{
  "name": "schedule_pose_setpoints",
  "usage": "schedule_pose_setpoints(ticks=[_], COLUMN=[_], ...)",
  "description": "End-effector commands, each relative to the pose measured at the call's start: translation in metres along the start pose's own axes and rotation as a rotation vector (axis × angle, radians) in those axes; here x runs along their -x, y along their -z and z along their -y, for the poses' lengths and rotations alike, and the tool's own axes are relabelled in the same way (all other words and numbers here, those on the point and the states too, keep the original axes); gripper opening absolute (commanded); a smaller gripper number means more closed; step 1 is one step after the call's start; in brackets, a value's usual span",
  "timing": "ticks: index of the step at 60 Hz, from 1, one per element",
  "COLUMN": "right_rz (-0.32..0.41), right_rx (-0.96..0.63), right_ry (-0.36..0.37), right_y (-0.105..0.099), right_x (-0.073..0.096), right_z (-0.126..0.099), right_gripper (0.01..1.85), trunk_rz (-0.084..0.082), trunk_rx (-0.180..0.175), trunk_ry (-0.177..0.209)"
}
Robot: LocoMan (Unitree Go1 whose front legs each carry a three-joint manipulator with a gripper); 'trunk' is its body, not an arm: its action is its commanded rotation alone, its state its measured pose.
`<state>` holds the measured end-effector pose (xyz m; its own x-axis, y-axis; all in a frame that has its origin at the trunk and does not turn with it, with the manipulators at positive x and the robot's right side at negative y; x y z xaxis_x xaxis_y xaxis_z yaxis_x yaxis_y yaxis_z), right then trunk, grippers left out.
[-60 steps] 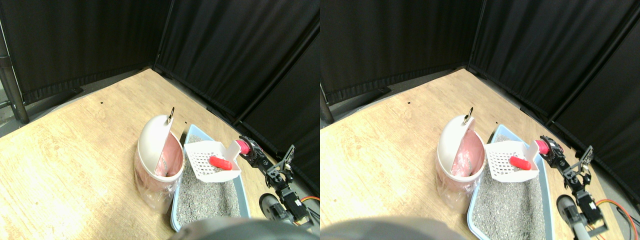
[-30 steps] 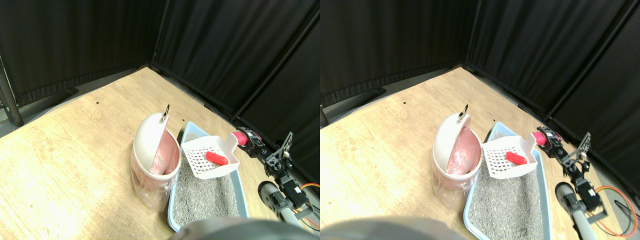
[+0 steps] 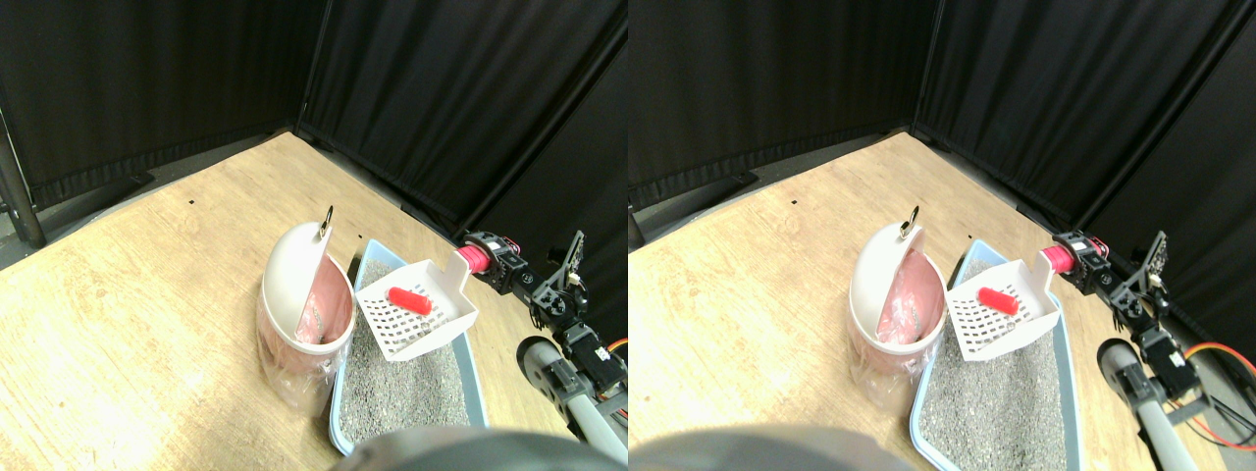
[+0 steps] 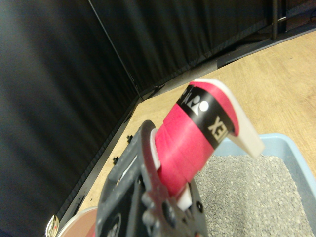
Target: Scoop (unimanual)
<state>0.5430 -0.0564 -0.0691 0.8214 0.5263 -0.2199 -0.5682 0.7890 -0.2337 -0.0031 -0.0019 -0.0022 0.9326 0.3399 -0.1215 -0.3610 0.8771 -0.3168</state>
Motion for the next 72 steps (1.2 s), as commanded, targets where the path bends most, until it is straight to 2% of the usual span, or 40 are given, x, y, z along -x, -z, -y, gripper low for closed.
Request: schedule_pose_setpoints(ticks=[1,11,26,38,46,53,72], right_rz=[0.054,0.050,0.048,-0.011,-0.008,-0.034,0.005], right_rx=[-0.010,0.016,0.056,0.073,0.085,0.111,0.145], right_ry=[-0.016,-0.029,-0.012,0.030,0.025,0.053,0.036], right_y=[-0.009,-0.010,-0.012,-0.015,-0.017,-0.022,-0.034], right_x=[-0.002,-0.004,-0.007,-0.012,-0.014,-0.014,-0.015], right_z=[-0.004,-0.007,-0.012,-0.017,-0.019,-0.022,-0.026], right_gripper=[0.05,0.05,0.05,0.05,0.05,0.05,0.05], trunk_rz=[-0.005,-0.004,-0.006,-0.003,-0.004,-0.003,-0.008], trunk_rx=[0.013,0.018,0.020,0.021,0.024,0.027,0.028], trunk_ry=[-0.009,-0.015,-0.020,-0.023,-0.026,-0.025,-0.022])
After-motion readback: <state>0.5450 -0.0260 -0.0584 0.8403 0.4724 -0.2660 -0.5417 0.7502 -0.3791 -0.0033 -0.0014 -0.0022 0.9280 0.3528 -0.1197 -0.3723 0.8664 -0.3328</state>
